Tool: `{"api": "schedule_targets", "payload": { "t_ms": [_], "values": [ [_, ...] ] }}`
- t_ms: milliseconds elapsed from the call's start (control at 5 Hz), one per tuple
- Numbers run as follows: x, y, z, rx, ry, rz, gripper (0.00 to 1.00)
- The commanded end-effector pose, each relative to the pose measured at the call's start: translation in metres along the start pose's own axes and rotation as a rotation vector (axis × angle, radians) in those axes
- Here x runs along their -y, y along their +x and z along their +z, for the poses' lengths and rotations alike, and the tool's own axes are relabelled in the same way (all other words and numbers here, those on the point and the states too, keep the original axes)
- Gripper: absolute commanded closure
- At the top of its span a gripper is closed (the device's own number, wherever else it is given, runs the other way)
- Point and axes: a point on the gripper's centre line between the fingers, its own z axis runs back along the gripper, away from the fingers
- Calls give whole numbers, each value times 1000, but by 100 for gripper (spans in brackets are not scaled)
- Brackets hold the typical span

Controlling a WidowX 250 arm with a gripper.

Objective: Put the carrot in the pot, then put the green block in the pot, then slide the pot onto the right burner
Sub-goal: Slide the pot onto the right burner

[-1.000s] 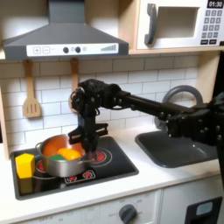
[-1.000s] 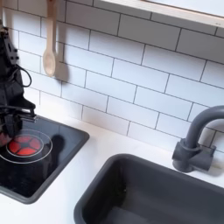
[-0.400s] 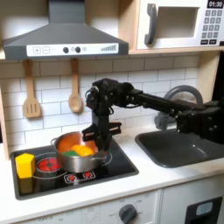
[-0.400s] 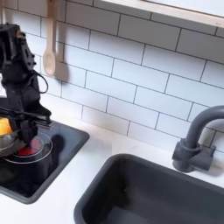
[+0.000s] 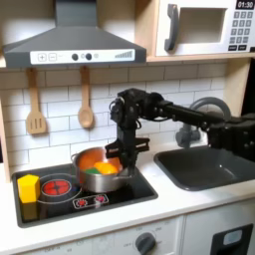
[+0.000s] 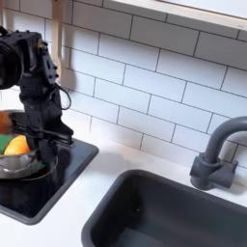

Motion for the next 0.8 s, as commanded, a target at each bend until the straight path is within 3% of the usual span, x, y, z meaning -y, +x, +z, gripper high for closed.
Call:
{"api": "schedule_targets", "payload": {
  "t_ms": [0, 400, 600],
  "values": [
    [12, 3, 0, 6, -8, -22, 100],
    [19, 4, 1, 10, -22, -37, 100],
    [18, 3, 2, 9, -18, -33, 0]
  ]
}}
